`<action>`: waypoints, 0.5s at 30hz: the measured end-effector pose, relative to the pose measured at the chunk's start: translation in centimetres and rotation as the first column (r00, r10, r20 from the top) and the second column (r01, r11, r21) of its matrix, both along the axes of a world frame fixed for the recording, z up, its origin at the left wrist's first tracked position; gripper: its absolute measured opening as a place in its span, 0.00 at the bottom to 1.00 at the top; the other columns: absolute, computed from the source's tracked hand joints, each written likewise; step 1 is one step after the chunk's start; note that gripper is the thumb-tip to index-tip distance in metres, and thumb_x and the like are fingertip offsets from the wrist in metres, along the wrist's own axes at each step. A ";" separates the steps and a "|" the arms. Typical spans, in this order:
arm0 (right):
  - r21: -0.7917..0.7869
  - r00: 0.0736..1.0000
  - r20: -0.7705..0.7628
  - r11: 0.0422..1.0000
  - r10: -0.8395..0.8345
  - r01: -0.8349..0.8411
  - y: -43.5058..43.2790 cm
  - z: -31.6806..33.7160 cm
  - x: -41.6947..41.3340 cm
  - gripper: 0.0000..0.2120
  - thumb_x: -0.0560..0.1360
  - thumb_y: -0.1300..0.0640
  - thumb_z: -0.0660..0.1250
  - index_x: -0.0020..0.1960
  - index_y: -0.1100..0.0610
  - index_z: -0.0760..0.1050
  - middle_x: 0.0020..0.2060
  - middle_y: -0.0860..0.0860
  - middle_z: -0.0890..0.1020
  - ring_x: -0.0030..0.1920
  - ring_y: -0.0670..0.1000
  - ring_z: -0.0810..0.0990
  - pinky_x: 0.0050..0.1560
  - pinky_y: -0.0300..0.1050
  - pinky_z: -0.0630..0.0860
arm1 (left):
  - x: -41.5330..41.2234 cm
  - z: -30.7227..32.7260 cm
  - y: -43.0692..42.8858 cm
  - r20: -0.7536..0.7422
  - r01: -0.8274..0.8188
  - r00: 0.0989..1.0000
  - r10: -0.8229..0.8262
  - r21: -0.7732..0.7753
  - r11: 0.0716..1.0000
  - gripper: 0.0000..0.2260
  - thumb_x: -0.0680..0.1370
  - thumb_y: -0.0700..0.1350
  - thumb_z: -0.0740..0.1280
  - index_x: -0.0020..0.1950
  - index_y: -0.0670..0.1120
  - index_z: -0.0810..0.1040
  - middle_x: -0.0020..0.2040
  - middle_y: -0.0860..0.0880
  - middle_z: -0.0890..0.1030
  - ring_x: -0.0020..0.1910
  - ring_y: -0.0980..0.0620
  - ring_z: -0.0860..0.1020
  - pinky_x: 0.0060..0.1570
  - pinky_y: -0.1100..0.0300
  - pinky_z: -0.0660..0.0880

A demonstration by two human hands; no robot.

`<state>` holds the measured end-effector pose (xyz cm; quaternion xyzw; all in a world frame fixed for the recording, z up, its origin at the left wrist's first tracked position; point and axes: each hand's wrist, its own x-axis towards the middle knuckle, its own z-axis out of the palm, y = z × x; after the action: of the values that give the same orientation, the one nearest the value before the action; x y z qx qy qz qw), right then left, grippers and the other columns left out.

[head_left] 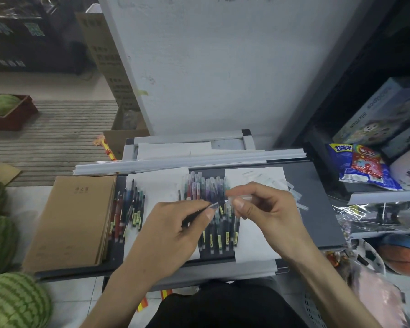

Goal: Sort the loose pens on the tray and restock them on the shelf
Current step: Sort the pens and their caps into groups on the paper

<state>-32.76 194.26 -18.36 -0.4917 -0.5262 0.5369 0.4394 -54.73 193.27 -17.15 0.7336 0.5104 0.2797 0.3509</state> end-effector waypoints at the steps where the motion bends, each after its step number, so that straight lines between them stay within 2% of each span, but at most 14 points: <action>1: -0.004 1.000 0.020 1.000 0.009 -0.008 0.0 0.2 0.0 0.08 0.75 0.56 0.72 0.52 0.55 0.86 0.35 0.45 0.84 0.37 0.46 0.81 0.44 0.40 0.77 | -0.1 -0.1 0.0 -0.011 0.012 1.000 -0.012 -0.001 1.000 0.14 0.84 0.51 0.64 0.42 0.48 0.79 0.31 0.51 0.71 0.29 0.51 0.70 0.32 0.55 0.67; 5: 0.014 0.993 0.110 0.999 0.048 -0.050 0.1 0.2 0.2 0.05 0.76 0.58 0.74 0.51 0.54 0.87 0.43 0.49 0.86 0.41 0.51 0.83 0.47 0.48 0.79 | -0.4 -0.4 0.1 -0.065 0.036 0.997 -0.035 0.009 0.999 0.12 0.84 0.52 0.64 0.43 0.50 0.80 0.32 0.52 0.73 0.31 0.50 0.71 0.33 0.58 0.66; 7: 0.021 0.982 0.168 0.996 0.087 -0.092 0.1 0.0 0.2 0.06 0.76 0.62 0.75 0.50 0.53 0.87 0.44 0.49 0.85 0.43 0.50 0.83 0.47 0.44 0.78 | -0.4 -0.4 0.2 -0.089 0.053 0.995 -0.051 0.021 0.998 0.09 0.85 0.52 0.65 0.48 0.53 0.82 0.34 0.55 0.75 0.32 0.52 0.73 0.33 0.61 0.67; 9: 0.024 0.972 0.206 0.992 0.115 -0.123 0.0 -0.1 -0.2 0.08 0.76 0.64 0.75 0.49 0.52 0.87 0.44 0.47 0.85 0.44 0.48 0.83 0.47 0.37 0.75 | -0.2 -0.5 0.3 -0.117 0.089 0.990 -0.084 0.037 0.995 0.08 0.84 0.53 0.64 0.51 0.55 0.82 0.35 0.57 0.77 0.34 0.53 0.74 0.34 0.58 0.70; 11: 0.023 0.971 0.214 0.993 0.107 -0.115 -0.2 -0.2 -0.7 0.08 0.76 0.65 0.75 0.49 0.54 0.87 0.43 0.46 0.85 0.41 0.44 0.82 0.45 0.32 0.73 | -0.2 -0.7 0.4 -0.133 0.111 0.986 -0.104 0.050 0.993 0.09 0.84 0.53 0.63 0.50 0.56 0.82 0.34 0.57 0.75 0.34 0.53 0.74 0.35 0.55 0.71; 13: 0.013 0.976 0.198 0.996 0.086 -0.090 -0.3 -0.4 -0.9 0.08 0.76 0.66 0.74 0.49 0.54 0.87 0.42 0.46 0.86 0.41 0.44 0.82 0.45 0.35 0.75 | -0.2 -1.0 0.5 -0.169 0.117 0.980 -0.104 0.072 0.990 0.10 0.84 0.53 0.62 0.48 0.54 0.81 0.33 0.56 0.74 0.34 0.52 0.73 0.34 0.54 0.70; 15: 0.011 0.980 0.191 0.998 0.059 -0.062 -0.4 -0.9 -1.2 0.10 0.77 0.67 0.73 0.48 0.53 0.87 0.43 0.48 0.86 0.45 0.48 0.84 0.48 0.42 0.79 | -0.1 -1.5 0.6 -0.219 0.115 0.971 -0.092 0.095 0.989 0.12 0.84 0.53 0.61 0.48 0.52 0.81 0.34 0.54 0.76 0.34 0.52 0.74 0.34 0.53 0.70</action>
<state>-33.92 193.89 -19.21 -0.5209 -0.5852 0.4959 0.3746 -54.81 193.86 -18.65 0.8027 0.4904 0.2074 0.2685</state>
